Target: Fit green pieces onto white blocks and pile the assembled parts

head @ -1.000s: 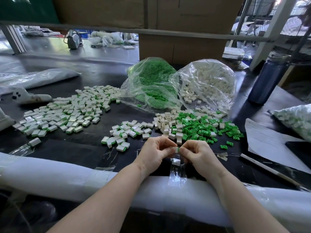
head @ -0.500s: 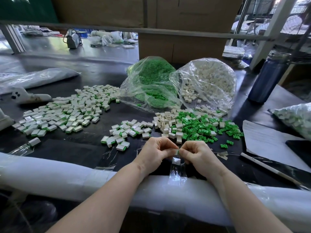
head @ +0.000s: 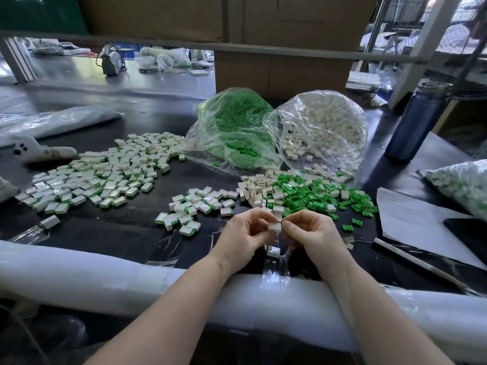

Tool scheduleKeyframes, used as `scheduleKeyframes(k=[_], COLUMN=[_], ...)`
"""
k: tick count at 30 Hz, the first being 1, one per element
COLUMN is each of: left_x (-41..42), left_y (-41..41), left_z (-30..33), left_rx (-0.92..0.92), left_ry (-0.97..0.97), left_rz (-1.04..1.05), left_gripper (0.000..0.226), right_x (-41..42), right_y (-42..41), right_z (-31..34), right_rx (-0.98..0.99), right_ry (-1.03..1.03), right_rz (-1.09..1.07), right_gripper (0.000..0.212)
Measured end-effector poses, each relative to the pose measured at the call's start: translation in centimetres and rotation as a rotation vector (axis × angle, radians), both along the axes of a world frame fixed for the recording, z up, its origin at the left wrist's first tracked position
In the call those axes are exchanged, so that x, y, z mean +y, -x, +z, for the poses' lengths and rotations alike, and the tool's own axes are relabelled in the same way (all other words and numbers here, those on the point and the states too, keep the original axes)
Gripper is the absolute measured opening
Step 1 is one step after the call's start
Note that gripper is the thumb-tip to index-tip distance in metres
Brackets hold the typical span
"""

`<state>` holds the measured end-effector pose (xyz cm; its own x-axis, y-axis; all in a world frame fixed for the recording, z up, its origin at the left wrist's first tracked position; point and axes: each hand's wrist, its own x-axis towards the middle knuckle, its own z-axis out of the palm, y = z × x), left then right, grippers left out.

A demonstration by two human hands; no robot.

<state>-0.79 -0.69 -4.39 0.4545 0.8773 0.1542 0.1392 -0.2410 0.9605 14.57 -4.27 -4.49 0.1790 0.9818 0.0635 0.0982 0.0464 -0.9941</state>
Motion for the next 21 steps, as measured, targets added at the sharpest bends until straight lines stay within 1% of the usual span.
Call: scheduleKeyframes(k=[1, 2, 5, 9, 18, 21], left_x=[0.05, 0.13, 0.29, 0.29, 0.12, 0.12], left_y=[-0.01, 0.0, 0.05, 0.06, 0.17, 0.13], left_z=[-0.04, -0.09, -0.16, -0.09, -0.13, -0.13], left_rx=[0.013, 0.031, 0.058, 0.038, 0.228, 0.264], left_ry=[-0.01, -0.015, 0.003, 0.041, -0.044, -0.068], left_rz=[0.016, 0.031, 0.053, 0.063, 0.038, 0.028], left_gripper=[0.008, 0.006, 0.011, 0.006, 0.01, 0.01], right_x=[-0.01, -0.06, -0.11, -0.03, 0.11, 0.12], right_y=[0.01, -0.01, 0.0, 0.21, 0.41, 0.32], right_z=[0.06, 0.12, 0.23, 0.05, 0.05, -0.01], right_rx=[0.018, 0.04, 0.048, -0.058, -0.273, -0.342], right_ry=[-0.006, -0.012, -0.017, 0.02, 0.064, 0.058], right_rz=[0.009, 0.02, 0.028, 0.009, 0.057, 0.061], right_gripper=[0.012, 0.013, 0.014, 0.015, 0.02, 0.019])
